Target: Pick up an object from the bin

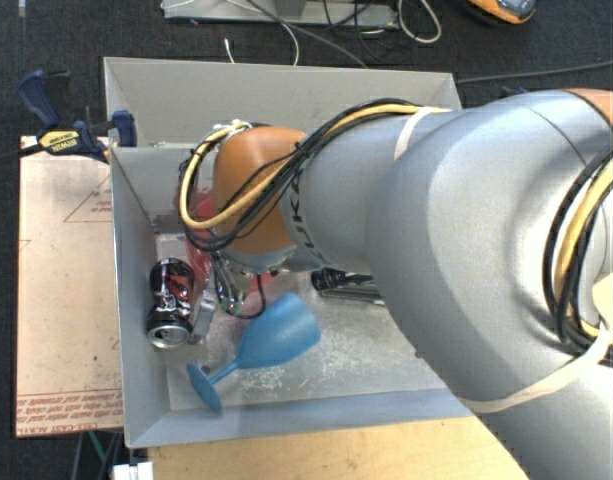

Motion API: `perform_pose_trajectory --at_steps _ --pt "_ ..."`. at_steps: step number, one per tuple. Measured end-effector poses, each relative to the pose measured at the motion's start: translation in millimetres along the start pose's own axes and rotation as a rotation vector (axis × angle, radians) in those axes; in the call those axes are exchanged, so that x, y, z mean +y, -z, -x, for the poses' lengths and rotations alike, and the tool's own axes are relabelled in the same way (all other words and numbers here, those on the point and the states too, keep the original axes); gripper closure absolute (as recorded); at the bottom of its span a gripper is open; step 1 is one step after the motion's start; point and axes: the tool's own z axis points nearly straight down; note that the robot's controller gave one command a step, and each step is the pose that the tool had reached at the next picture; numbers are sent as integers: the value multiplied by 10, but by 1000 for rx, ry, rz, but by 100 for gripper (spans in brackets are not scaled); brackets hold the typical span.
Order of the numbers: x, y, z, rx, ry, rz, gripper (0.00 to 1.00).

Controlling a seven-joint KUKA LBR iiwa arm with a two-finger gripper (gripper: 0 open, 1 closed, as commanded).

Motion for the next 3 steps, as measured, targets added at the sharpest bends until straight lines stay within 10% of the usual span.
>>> perform_pose_trajectory --at_steps 1,2,3 --pt "1 -1 -291 -3 -281 2 0" --pt "12 55 37 -17 -22 10 100" --pt "11 55 37 -17 -23 10 100"
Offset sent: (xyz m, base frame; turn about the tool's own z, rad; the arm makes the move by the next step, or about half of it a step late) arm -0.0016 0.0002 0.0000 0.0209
